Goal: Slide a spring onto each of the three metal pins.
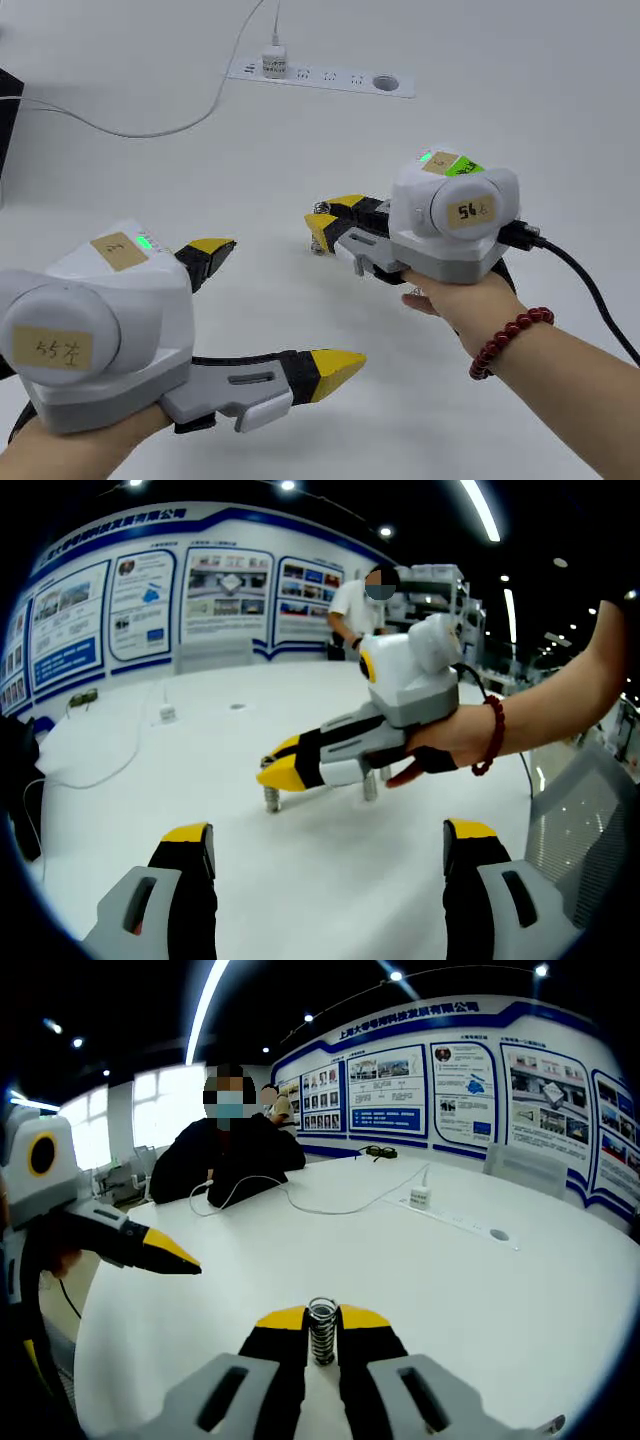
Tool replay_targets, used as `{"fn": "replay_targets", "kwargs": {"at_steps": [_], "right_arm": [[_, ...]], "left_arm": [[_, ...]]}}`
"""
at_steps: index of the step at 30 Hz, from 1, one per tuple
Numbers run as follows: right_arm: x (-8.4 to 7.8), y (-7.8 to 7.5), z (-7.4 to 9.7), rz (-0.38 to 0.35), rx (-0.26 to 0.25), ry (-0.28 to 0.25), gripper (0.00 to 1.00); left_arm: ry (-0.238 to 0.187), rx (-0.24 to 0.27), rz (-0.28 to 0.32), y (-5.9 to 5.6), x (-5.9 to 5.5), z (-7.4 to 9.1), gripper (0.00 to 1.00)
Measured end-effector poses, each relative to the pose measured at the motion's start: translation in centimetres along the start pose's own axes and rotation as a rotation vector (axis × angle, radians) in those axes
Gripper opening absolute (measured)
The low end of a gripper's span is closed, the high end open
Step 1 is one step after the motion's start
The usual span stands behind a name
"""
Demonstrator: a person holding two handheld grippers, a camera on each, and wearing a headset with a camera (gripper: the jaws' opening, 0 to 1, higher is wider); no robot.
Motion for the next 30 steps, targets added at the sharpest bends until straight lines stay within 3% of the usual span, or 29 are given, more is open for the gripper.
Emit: {"fn": "replay_targets", "kwargs": {"at_steps": [13,30], "right_arm": [[-0.8,0.0,-0.3,-0.004,0.004,0.038,0.12],[1.7,0.2,2.4,-0.082,0.012,-0.019,0.37]], "left_arm": [[-0.001,0.007,-0.001,0.1,-0.1,0.0,0.95],[-0.016,0.036,-0.012,0.1,0.4,-0.1,0.94]]}}
Point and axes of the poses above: the centre of the closed fingertips' face, and the gripper's own axes: z roughly backward along the fingers, y roughly to its left, x roughly out of its top, the point moved 10 cm from there along z, roughly backward along the fingers, and after that the axes turned 7 degrees about x, right-handed, at the moved point
